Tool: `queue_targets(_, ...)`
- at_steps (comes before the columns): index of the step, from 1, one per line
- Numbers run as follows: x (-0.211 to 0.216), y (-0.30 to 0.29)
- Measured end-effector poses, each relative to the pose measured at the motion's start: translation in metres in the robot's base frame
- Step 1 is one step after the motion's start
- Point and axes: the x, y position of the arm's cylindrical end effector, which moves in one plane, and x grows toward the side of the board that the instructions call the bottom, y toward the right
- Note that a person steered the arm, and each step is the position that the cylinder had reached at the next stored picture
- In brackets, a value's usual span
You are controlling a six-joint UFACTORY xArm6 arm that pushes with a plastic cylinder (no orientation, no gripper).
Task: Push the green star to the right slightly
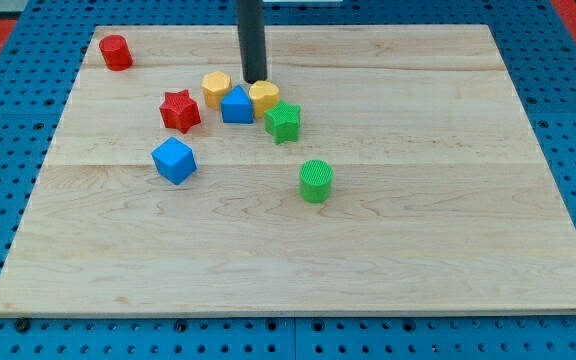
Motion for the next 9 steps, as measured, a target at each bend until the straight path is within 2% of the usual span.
queue_targets(2, 0.008, 0.026)
queue_targets(3, 0.037, 0.055)
queue_targets(4, 0.062, 0.054)
queue_targets(5, 0.129, 0.072)
queue_targets(6, 0.146, 0.094)
queue_targets(7, 0.152, 0.003)
queue_targets(8, 0.138, -0.025)
queue_targets(9, 0.095, 0.011)
